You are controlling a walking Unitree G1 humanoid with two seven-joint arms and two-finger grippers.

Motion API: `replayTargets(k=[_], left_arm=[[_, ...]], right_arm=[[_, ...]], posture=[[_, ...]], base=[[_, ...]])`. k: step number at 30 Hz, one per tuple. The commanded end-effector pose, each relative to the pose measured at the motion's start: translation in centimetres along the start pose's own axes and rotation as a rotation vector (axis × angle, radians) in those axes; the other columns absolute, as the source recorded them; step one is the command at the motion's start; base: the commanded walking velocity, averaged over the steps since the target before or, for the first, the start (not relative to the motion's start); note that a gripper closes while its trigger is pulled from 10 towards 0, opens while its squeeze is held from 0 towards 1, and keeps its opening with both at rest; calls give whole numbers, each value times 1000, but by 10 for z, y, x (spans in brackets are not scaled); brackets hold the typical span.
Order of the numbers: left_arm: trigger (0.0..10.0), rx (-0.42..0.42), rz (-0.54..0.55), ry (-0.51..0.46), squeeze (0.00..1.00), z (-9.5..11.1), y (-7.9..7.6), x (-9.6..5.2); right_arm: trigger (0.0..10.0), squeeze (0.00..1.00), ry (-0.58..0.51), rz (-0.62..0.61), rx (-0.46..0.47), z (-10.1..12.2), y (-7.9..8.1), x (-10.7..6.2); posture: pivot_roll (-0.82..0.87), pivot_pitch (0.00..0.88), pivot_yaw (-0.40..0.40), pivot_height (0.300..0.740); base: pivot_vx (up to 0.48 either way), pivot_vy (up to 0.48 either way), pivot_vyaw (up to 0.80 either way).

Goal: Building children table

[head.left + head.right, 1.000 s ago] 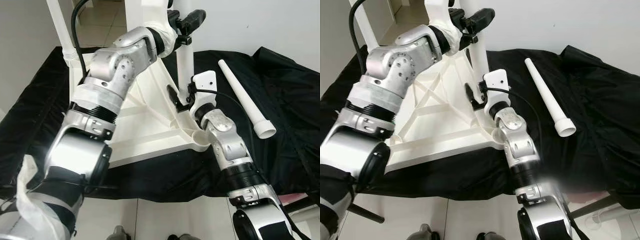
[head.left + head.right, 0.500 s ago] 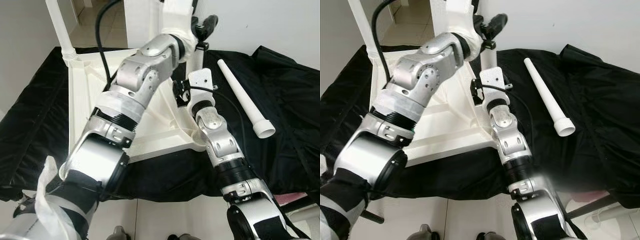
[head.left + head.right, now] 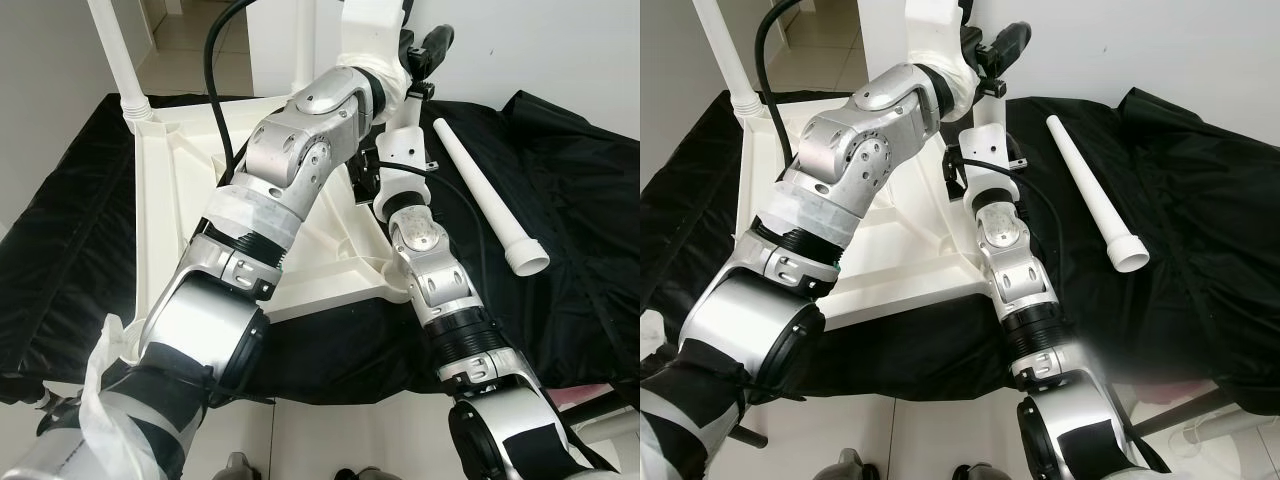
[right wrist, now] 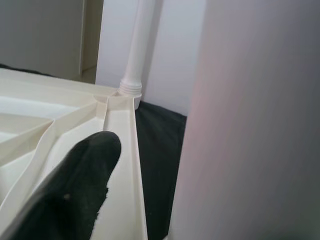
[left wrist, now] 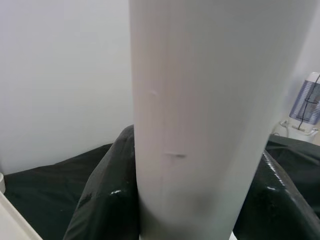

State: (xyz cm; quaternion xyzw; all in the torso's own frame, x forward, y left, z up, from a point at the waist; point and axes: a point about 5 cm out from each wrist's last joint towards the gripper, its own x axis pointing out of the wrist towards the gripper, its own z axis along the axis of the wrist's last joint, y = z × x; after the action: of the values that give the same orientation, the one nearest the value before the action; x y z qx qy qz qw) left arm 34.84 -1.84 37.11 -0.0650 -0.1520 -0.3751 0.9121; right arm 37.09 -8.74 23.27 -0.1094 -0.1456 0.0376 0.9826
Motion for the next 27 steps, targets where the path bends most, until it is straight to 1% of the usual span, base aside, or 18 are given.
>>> replayTargets(k=[1,4,5,6,7,13,15,16,17,19,20,21,23,25,27], left_arm=[[10000,13,0,-28,0,6,-4,1],[10000,21,-2,-29,0,7,-4,1],[10000,21,-6,-30,0,7,-5,1],[10000,21,-6,-30,0,7,-5,1],[10000,22,-8,-30,0,7,-6,1],[10000,38,-18,-24,0,6,-9,1],[10000,65,-29,-32,0,5,-10,1],[10000,65,-29,-32,0,5,-10,1],[10000,90,-39,-41,0,6,-12,1],[10000,93,-50,-43,0,5,-13,1],[10000,81,-58,-49,0,5,-13,0],[10000,44,-69,-55,1000,5,-14,0],[10000,2,-79,-62,1000,5,-14,-1],[10000,9,-88,-63,1000,5,-15,-1],[10000,35,-102,-68,1000,6,-16,-1]], right_arm=[[4275,0,17,-9,12,-3,0,1],[4314,0,20,-6,11,-3,0,1],[2784,0,20,-8,9,-3,0,1],[2784,0,20,-8,9,-3,0,1],[0,0,20,-13,8,-4,-1,1],[0,0,14,-23,14,-3,-2,1],[0,0,8,-21,36,-1,-2,2],[0,0,8,-21,36,-1,-2,2],[0,0,7,-13,49,-1,-1,2],[0,0,8,-15,54,-1,-1,2],[1490,0,12,-14,68,-1,-1,2],[9882,0,19,-16,81,-1,0,2],[9882,0,26,-16,96,-1,0,2],[10000,0,28,-15,107,-1,0,3],[10000,0,32,-15,116,-2,-1,2]], posture=[[-53,85,-8,740],[-53,86,-7,740],[-54,86,-5,740],[-54,86,-5,740],[-54,86,-5,740],[-53,87,-5,740],[-52,86,-6,740],[-52,86,-6,740],[-52,85,-6,740],[-52,85,-6,740],[-52,85,-6,740],[-52,84,-6,740],[-52,84,-6,740],[-53,83,-6,740],[-52,83,-5,740]], base=[[0,0,0],[0,0,0],[0,0,0],[0,0,0],[0,0,0],[0,0,0],[0,0,0],[0,0,0],[0,0,0],[0,0,0],[0,0,0],[0,0,0],[0,0,0],[0,0,0],[0,0,0]])
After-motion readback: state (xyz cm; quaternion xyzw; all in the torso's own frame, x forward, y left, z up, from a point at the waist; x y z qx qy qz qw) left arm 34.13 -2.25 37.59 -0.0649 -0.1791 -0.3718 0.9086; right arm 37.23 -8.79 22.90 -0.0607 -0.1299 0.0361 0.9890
